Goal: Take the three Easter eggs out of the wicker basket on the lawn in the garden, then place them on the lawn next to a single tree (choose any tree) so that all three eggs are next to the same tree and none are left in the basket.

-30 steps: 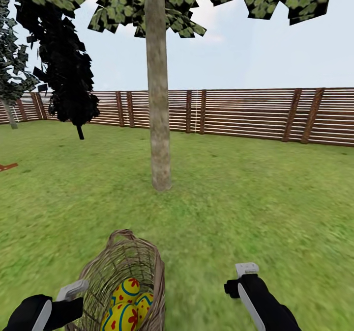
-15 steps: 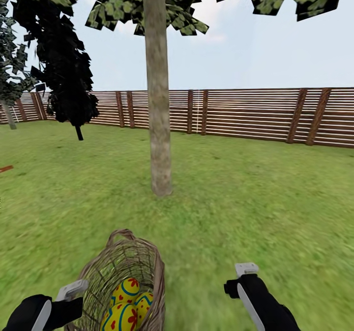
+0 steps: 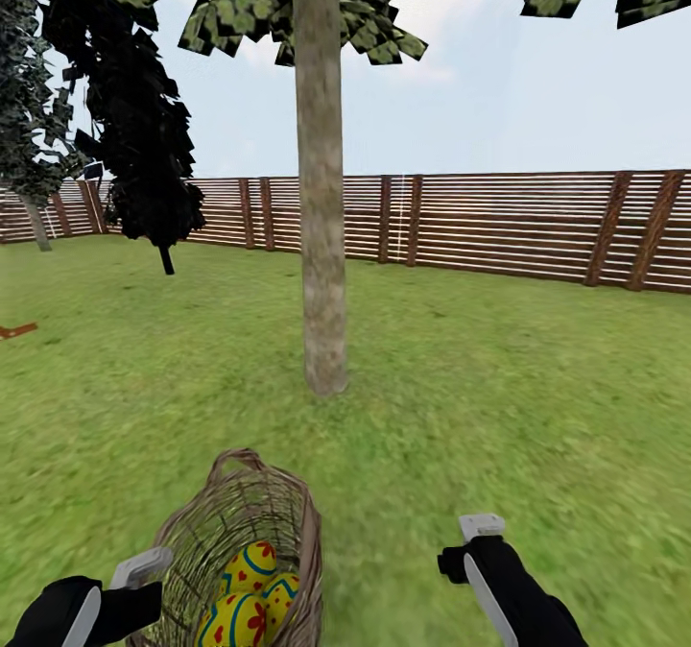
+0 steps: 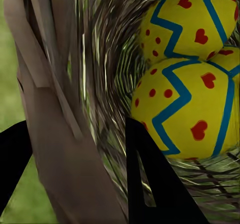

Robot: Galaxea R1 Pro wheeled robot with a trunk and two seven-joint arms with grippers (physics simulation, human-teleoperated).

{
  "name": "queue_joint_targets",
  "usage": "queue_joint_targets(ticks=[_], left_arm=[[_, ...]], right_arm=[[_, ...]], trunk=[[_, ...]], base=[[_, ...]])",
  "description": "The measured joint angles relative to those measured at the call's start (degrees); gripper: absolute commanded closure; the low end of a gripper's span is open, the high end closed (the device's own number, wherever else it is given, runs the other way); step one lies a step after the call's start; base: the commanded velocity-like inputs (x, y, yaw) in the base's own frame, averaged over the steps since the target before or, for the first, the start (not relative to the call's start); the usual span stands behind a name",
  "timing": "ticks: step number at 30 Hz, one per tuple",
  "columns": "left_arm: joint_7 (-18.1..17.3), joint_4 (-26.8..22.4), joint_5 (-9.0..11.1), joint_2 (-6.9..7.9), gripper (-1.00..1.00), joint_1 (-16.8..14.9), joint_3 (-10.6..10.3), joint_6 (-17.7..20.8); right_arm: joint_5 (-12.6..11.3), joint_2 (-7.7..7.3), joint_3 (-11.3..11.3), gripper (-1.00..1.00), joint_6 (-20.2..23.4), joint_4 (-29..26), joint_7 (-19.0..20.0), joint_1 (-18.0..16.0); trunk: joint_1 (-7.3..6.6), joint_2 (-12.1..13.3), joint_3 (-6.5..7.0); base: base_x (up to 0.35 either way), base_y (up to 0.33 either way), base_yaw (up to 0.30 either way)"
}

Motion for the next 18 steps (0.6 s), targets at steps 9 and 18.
queue_joint_targets(ticks=[9, 18], left_arm=[[0.02, 0.00, -0.11, -0.01, 1.00, -0.01, -0.02, -0.01], [-0.05, -0.07, 0.31, 0.08, 1.00, -0.02, 0.02, 0.01]], right_arm=[[-0.06, -0.02, -0.02, -1.00, 0.01, -0.03, 0.00, 0.01], [-0.05, -0.02, -0.02, -1.00, 0.01, 0.02, 0.00, 0.01]], trunk=[[0.00, 0.00, 0.00], [0.00, 0.00, 0.00]], base=[[0.343, 0.000, 0.006], [0.343, 0.000, 0.000]])
